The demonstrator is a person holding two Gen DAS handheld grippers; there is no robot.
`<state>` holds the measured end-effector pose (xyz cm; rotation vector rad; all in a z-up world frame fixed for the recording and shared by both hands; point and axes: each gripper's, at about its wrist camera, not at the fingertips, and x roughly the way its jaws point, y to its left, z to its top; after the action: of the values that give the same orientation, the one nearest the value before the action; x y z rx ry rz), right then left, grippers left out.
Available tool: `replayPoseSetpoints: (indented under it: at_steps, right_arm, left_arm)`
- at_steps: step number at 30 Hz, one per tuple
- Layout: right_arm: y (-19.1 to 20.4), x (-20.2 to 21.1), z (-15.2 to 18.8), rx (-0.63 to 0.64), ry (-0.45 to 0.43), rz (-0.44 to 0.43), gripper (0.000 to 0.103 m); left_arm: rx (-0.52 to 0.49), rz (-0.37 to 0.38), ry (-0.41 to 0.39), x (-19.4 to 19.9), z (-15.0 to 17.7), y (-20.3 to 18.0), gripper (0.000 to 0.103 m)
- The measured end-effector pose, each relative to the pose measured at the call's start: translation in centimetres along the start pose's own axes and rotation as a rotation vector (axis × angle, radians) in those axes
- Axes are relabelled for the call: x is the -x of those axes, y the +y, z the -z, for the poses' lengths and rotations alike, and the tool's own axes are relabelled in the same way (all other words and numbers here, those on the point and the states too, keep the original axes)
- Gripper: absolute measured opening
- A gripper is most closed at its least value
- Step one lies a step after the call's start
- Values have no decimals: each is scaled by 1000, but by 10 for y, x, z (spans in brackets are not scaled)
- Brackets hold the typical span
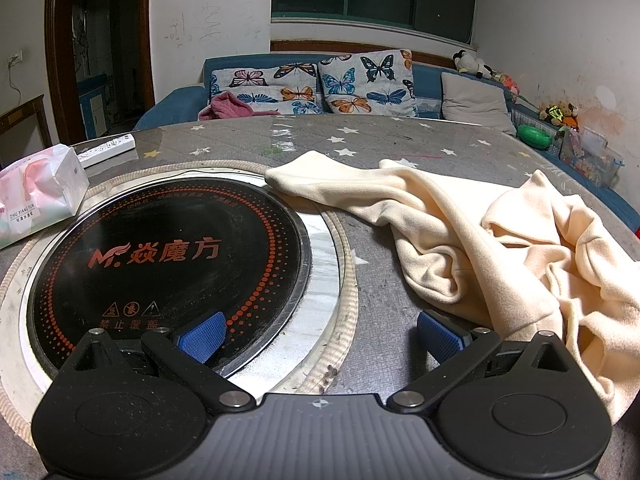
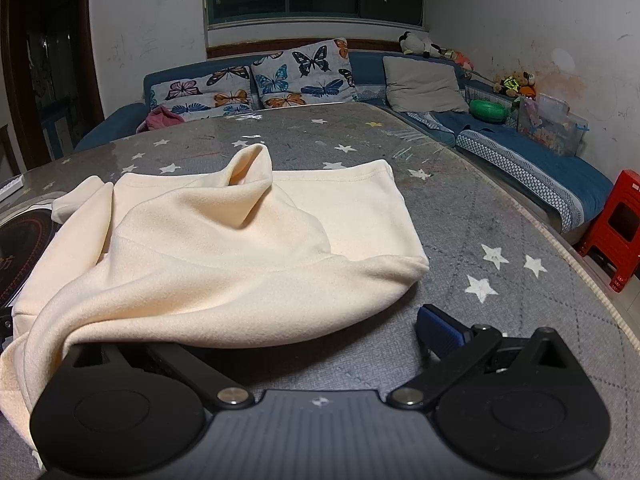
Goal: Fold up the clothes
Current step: 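Move both grippers toward the crumpled cream sweatshirt on the table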
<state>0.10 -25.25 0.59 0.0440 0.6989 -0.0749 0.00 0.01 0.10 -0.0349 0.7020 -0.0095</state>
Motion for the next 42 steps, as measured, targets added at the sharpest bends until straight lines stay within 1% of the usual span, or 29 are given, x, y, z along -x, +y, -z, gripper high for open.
replayPoseSetpoints:
  at_steps: [6, 9, 14, 17, 19, 26, 29, 36, 42]
  right_arm:
    - [5, 1, 3, 12, 2, -3, 103]
    - [2, 3, 4, 9, 13, -25, 103]
    - [-2, 14, 11, 32, 5, -27, 103]
    - [-2, 23, 14, 57, -8, -27, 103]
    - [-2, 30, 16, 62, -15, -36, 103]
    - [-4, 55, 25, 74, -54, -84, 103]
    - [-3, 66, 28, 81, -70, -96, 103]
    - [-2, 88, 33, 77, -85, -146, 103]
    - [0, 99, 39, 88, -91, -163, 103]
  left_arm:
    - [8, -11, 4, 2, -2, 0, 103]
    - [22, -41, -10, 9, 3, 1, 103]
    - [29, -81, 8, 18, 1, -1, 103]
    - [31, -66, 33, 22, 3, -3, 103]
    - [18, -71, 40, 28, 4, -6, 103]
    - [31, -25, 42, 52, 8, -9, 103]
    - [51, -8, 56, 60, 8, -9, 103]
    - [53, 0, 57, 78, 12, -13, 103]
    - [39, -18, 42, 92, 14, -19, 103]
